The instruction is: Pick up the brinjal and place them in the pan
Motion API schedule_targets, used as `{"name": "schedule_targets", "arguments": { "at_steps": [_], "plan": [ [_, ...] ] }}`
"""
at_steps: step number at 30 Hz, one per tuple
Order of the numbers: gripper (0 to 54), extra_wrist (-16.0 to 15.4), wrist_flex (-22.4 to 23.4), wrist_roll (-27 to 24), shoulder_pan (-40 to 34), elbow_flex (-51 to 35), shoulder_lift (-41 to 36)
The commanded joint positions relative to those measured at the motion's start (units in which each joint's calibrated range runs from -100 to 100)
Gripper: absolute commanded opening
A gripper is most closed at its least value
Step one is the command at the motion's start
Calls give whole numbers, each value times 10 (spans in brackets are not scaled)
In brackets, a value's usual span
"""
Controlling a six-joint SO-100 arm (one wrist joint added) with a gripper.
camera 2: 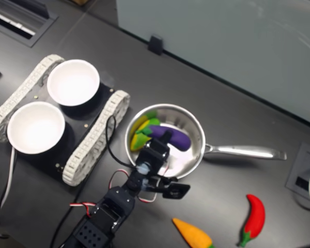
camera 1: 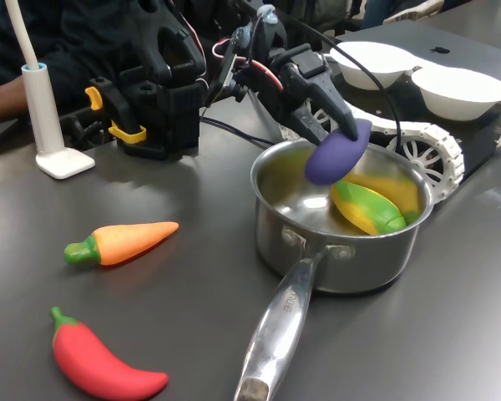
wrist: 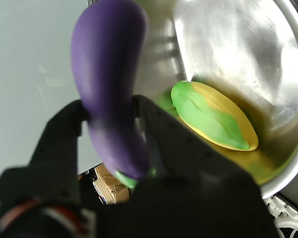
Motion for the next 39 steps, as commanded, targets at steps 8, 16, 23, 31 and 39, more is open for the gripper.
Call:
{"name": "schedule_targets", "arguments": {
  "at_steps": [8,16,23,31,39],
  "plan": [
    [375,-4,-11,-17,-12,-24,-24],
    [404,-5,10,-24,-20,-36,-37],
    [411,-5,10,-20,-22,-27,-46],
    [405,-4,12,-17,-22,-18,-61],
    [240,-4,1,-10,-15,3,-101]
  ]
}}
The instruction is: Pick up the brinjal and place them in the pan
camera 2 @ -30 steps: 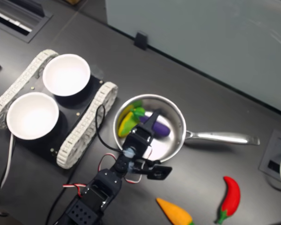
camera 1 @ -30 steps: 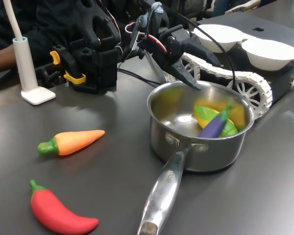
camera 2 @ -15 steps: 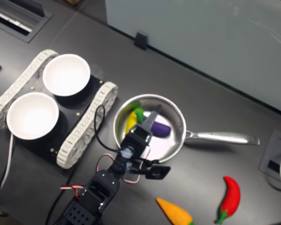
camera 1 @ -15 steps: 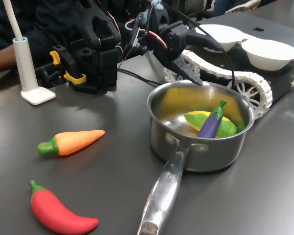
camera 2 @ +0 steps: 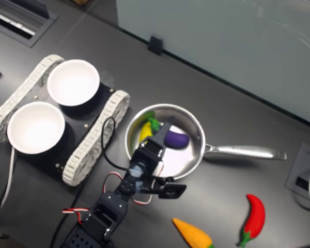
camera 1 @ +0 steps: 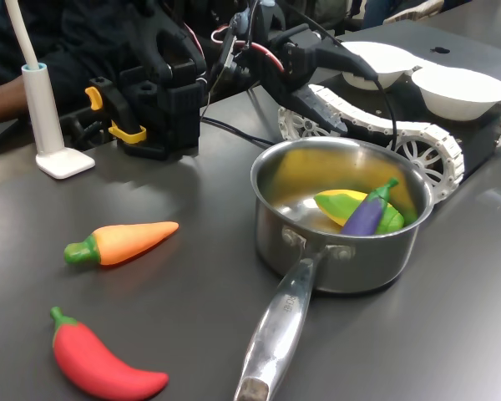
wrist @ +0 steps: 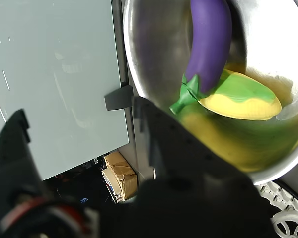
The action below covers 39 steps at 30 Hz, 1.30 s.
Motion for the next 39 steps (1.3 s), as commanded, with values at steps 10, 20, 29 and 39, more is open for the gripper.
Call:
{"name": "schedule_targets", "arguments": {
  "at_steps": [10,20,29,39],
  "plan": [
    [77,-4,-35,14,10,14,-77],
    [2,-3,-32,16,26,53,-151],
    [2,-4,1,20,16,79,-211],
    [2,-4,60,13,12,82,-243]
  ]
}}
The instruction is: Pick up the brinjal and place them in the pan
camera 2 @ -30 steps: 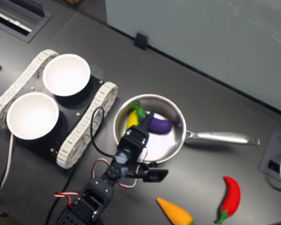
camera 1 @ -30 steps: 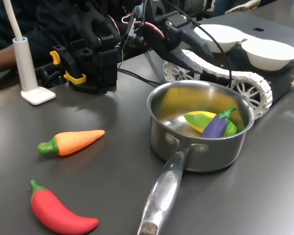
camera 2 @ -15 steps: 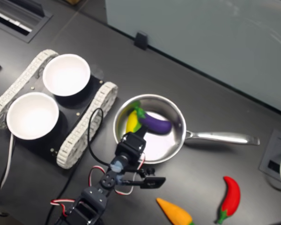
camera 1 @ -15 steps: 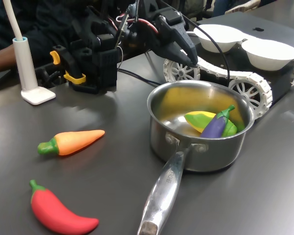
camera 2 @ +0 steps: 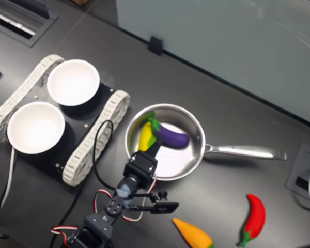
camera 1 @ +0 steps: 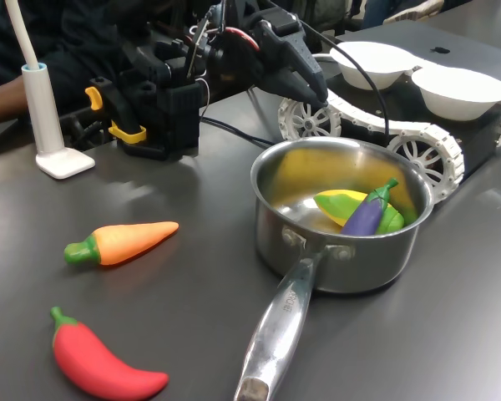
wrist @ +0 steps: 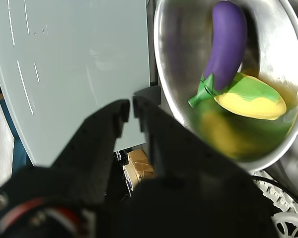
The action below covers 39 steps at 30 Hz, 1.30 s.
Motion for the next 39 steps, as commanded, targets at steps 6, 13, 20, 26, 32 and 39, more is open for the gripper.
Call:
{"name": "schedule_targets", "arguments": {
  "at_steps": [6,13,20,26,32,39],
  "plan": [
    [2,-3,89,-5,-14,-32,-54],
    [2,-3,160,-5,-25,-42,-79],
    [2,-3,216,-4,-38,-28,-121],
    [2,-2,258,-2,-47,-21,-141],
    [2,2,290,-5,-60,-22,-141],
    [2,2,310,-6,-61,-7,-141]
  ]
}}
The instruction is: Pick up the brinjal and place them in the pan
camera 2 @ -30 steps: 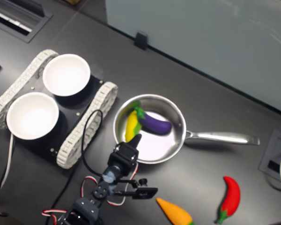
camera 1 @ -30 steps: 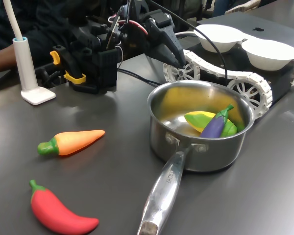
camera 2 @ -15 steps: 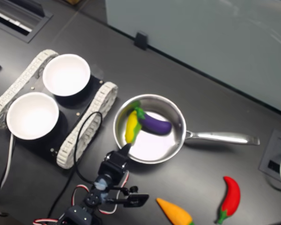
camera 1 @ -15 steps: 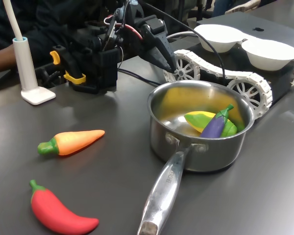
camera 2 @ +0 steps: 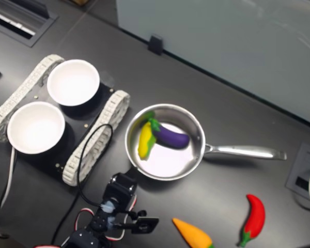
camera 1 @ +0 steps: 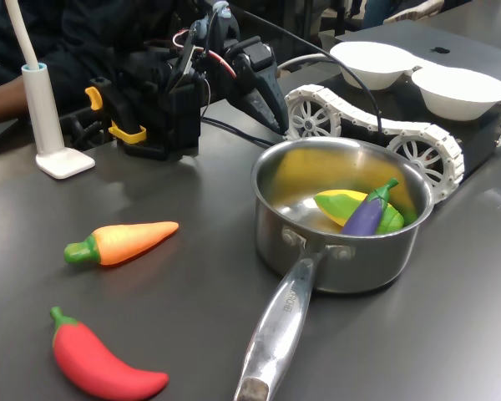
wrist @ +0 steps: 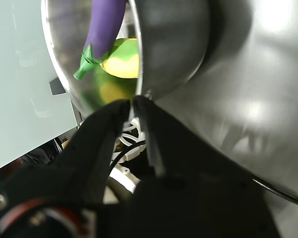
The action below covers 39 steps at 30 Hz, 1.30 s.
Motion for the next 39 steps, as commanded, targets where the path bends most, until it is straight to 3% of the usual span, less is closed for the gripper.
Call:
{"name": "schedule_targets", "arguments": {
  "at_steps": [1,21,31,39],
  "plan": [
    [2,2,7,-7,-11,-3,-9],
    [2,1,10,-16,-9,72,-9],
    [2,1,-26,-13,-3,129,-9],
    [2,1,-26,-11,-2,131,-9]
  ]
}}
